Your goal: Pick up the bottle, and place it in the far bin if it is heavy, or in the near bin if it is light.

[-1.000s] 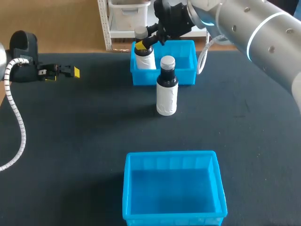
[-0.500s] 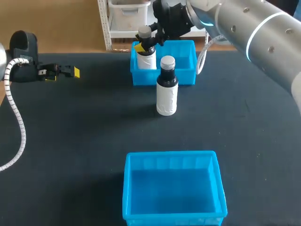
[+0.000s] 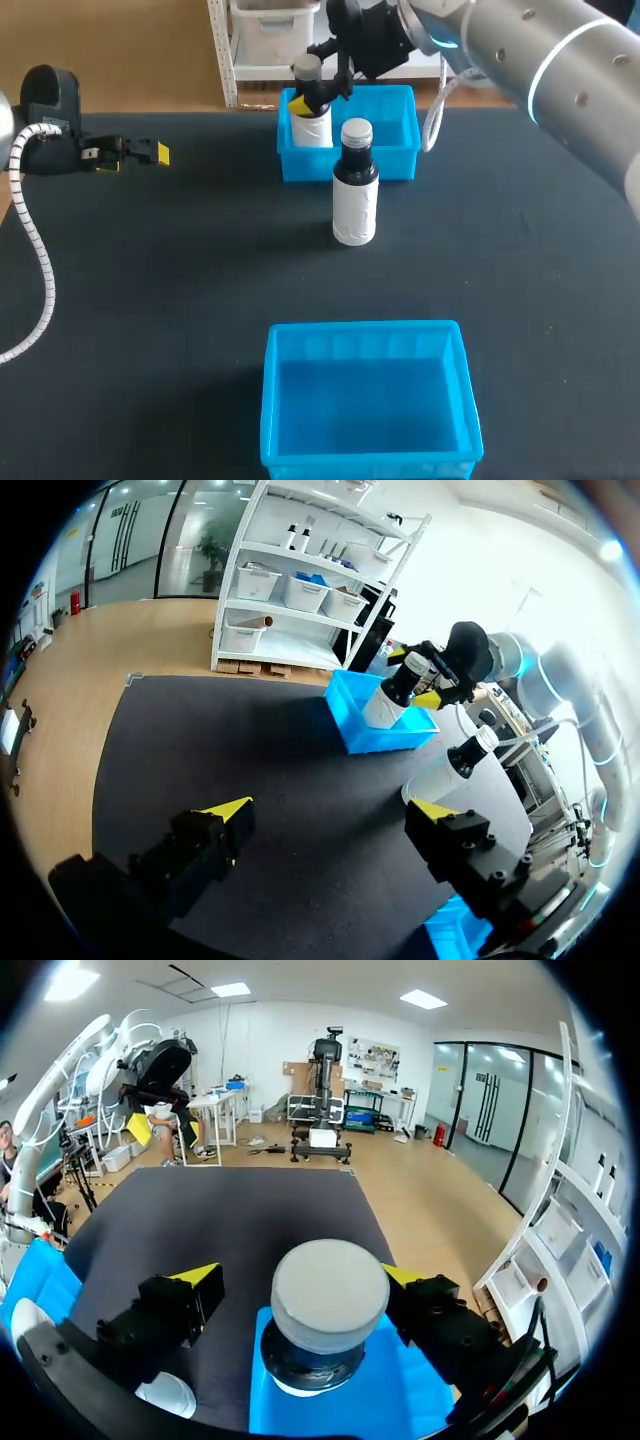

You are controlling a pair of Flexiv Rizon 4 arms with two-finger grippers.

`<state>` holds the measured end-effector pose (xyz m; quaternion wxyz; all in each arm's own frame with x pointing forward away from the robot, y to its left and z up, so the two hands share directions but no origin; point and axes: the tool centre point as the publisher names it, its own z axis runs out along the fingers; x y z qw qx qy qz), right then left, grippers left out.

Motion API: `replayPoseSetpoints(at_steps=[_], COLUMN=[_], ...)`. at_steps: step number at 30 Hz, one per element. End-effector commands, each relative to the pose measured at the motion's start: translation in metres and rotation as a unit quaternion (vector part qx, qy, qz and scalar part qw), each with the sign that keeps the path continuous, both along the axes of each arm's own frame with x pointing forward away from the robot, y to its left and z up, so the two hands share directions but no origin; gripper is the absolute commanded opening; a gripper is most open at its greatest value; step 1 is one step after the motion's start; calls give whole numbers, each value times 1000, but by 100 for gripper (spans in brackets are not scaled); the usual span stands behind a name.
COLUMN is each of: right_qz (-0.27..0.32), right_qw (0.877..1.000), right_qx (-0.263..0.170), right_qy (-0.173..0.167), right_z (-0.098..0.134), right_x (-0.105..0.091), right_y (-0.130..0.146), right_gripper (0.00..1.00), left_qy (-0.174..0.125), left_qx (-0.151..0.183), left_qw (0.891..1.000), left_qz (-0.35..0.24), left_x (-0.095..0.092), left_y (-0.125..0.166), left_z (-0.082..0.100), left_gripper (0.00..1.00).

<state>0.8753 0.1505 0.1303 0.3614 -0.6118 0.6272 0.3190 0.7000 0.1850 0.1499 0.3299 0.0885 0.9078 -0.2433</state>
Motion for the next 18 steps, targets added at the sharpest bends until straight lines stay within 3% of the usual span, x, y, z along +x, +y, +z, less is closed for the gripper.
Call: replayPoseSetpoints(at_steps=[1, 18], right_qz=[193, 165], right_qw=[973, 979], right_qx=[-4, 0], right_qy=[124, 122], right_z=[1, 7], right_x=[8, 2], right_y=[-5, -59], right_gripper=[100, 100], left_qy=[0, 0], left_qx=[0, 0], left_qw=[1000, 1000], left_qz=[0, 0], left_x=[0, 0], left_y=[0, 0], left_z=[0, 0], left_gripper=[100, 100])
